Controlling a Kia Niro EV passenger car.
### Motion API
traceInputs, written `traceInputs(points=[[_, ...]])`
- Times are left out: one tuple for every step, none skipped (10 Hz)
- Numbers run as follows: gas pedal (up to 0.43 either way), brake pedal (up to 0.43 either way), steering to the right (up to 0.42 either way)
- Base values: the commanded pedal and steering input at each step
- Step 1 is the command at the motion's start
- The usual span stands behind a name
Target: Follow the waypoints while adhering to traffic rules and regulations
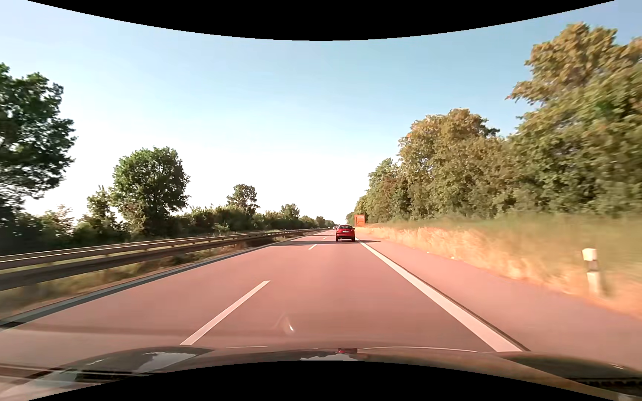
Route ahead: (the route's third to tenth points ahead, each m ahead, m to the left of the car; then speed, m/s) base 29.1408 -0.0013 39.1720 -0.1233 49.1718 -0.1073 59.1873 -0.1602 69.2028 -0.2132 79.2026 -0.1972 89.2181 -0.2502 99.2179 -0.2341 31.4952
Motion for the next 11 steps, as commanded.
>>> traceInputs(points=[[0.370, 0.006, -0.003], [0.358, 0.006, -0.003], [0.358, 0.006, -0.003], [0.358, 0.006, -0.003], [0.358, 0.006, -0.003], [0.358, 0.006, -0.003], [0.358, 0.006, -0.002], [0.311, 0.006, -0.003], [0.228, 0.006, -0.002], [0.197, 0.006, -0.001], [0.169, 0.006, -0.001]])
